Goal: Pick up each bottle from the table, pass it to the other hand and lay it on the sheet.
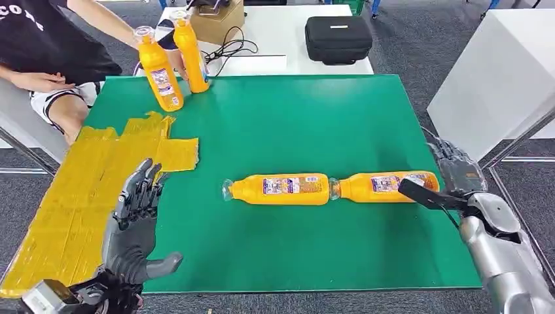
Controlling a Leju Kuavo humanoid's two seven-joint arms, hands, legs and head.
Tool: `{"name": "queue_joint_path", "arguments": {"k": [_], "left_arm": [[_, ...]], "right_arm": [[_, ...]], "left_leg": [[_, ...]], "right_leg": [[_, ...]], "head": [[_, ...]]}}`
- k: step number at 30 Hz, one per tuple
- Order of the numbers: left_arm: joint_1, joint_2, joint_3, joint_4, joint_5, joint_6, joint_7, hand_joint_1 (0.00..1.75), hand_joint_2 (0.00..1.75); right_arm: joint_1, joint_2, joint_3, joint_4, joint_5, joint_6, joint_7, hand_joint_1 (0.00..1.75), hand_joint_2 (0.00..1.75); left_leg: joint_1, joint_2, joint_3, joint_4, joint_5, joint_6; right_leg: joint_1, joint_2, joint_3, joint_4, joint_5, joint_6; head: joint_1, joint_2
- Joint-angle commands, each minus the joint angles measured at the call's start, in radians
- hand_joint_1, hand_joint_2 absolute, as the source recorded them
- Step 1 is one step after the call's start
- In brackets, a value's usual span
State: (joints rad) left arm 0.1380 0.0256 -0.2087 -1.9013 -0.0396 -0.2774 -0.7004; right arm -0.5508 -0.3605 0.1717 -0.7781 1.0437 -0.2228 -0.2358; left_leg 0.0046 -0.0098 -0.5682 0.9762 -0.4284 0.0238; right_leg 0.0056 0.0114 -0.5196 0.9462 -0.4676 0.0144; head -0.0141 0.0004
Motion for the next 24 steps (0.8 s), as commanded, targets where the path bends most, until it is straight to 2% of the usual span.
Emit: {"name": "queue_joint_path", "arguments": {"k": [1,5,10,14,22,23,24], "left_arm": [[-0.041,-0.020,0.054,0.105,0.020,-0.068,0.002,0.00,1.75],[-0.063,-0.020,0.048,0.126,0.021,-0.074,0.002,0.00,1.75],[-0.121,-0.018,0.030,0.178,0.021,-0.085,0.002,0.00,1.75],[-0.184,-0.006,0.011,0.242,0.021,-0.069,0.002,0.00,1.75],[-0.201,-0.014,-0.007,0.280,0.016,-0.067,0.002,0.00,1.75],[-0.211,-0.014,-0.010,0.288,0.018,-0.066,0.002,0.00,1.75],[-0.211,-0.014,-0.010,0.288,0.018,-0.066,0.002,0.00,1.75]], "right_arm": [[-0.199,0.129,0.151,0.266,-0.018,-0.013,0.009,0.00,1.75],[-0.216,0.143,0.177,0.298,-0.003,0.011,0.049,0.00,1.75],[-0.273,0.174,0.249,0.392,0.041,0.241,0.178,0.00,1.75],[-0.288,0.216,0.266,0.441,0.050,0.325,0.271,0.00,1.75],[-0.279,0.211,0.254,0.466,0.027,0.427,0.289,0.00,1.75],[-0.275,0.204,0.259,0.459,0.029,0.435,0.283,0.00,1.75],[-0.275,0.204,0.259,0.459,0.029,0.435,0.283,0.00,1.75]], "left_leg": [[0.000,0.007,0.004,-0.001,-0.001,-0.001],[0.000,0.005,0.004,-0.001,-0.001,-0.001],[0.000,0.004,0.006,0.000,-0.001,-0.001],[-0.001,0.003,0.006,-0.001,0.000,-0.001],[0.000,0.000,0.007,-0.002,0.000,0.000],[0.001,0.001,0.010,-0.002,-0.001,-0.001],[0.000,0.000,0.007,-0.002,0.001,0.000]], "right_leg": [[0.000,0.005,0.002,-0.001,0.001,0.001],[0.000,0.003,0.003,-0.001,0.001,0.001],[0.000,0.002,0.004,0.000,0.000,0.001],[-0.001,0.001,0.004,-0.001,0.000,0.001],[0.000,-0.002,0.006,-0.002,0.000,0.001],[0.001,-0.003,0.010,-0.003,-0.001,0.002],[0.000,-0.003,0.007,-0.002,0.000,0.001]], "head": [[0.000,0.000],[0.000,0.000],[0.000,0.000],[0.000,0.000],[0.000,0.000],[0.000,0.000],[0.000,0.000]]}}
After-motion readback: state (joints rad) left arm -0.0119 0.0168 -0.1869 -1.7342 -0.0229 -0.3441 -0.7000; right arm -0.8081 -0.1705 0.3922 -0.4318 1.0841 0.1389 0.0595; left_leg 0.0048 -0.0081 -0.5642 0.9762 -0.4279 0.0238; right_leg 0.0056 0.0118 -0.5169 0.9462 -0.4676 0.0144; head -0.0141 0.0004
